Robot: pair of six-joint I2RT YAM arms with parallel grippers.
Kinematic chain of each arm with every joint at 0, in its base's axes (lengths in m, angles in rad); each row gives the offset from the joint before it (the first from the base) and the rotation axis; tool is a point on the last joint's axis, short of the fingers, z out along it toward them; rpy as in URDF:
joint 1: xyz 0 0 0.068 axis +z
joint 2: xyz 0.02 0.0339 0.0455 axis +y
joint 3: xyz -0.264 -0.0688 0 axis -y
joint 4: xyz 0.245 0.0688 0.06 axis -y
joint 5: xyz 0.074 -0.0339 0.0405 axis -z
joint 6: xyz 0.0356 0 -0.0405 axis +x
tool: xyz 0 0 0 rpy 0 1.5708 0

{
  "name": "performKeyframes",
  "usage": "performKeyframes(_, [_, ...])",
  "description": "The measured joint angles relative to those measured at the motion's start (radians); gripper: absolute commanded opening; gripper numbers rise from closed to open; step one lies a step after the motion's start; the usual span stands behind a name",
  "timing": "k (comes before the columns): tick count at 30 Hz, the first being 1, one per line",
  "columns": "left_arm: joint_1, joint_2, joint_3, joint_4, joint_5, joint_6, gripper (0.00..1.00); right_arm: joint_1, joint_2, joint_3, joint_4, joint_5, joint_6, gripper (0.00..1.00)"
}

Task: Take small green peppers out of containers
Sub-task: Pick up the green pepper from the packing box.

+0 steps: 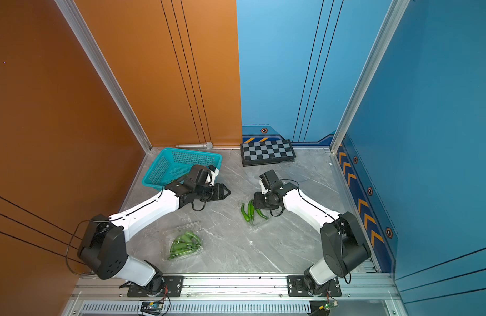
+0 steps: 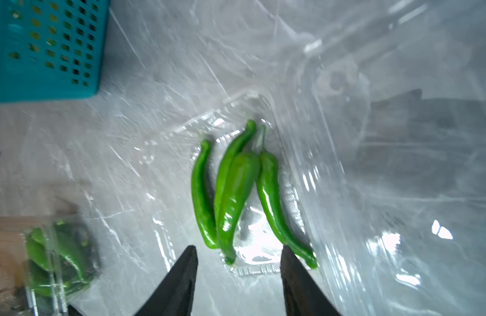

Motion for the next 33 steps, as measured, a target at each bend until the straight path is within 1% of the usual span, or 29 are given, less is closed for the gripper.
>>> performKeyframes(5, [-0.024,0.051,0.011,0.029,0.021,-0.005,0.56,0.005,-0.005,-0.029,0.027,0.0,0.026,0.47])
performKeyframes(10, [-0.028,0.06,0.011,0.039,0.024,-0.012,0.56,0.018,0.002,-0.029,0.063,-0.005,0.04,0.44])
performKeyframes(19, [-0.027,0.06,0.011,0.053,0.024,-0.016,0.56,0.031,0.134,0.0,0.116,-0.019,0.055,0.41])
performKeyframes(33, [-0.008,0.039,-0.009,0.053,0.029,-0.016,0.55,0.043,0.209,0.029,0.149,-0.027,0.065,0.38])
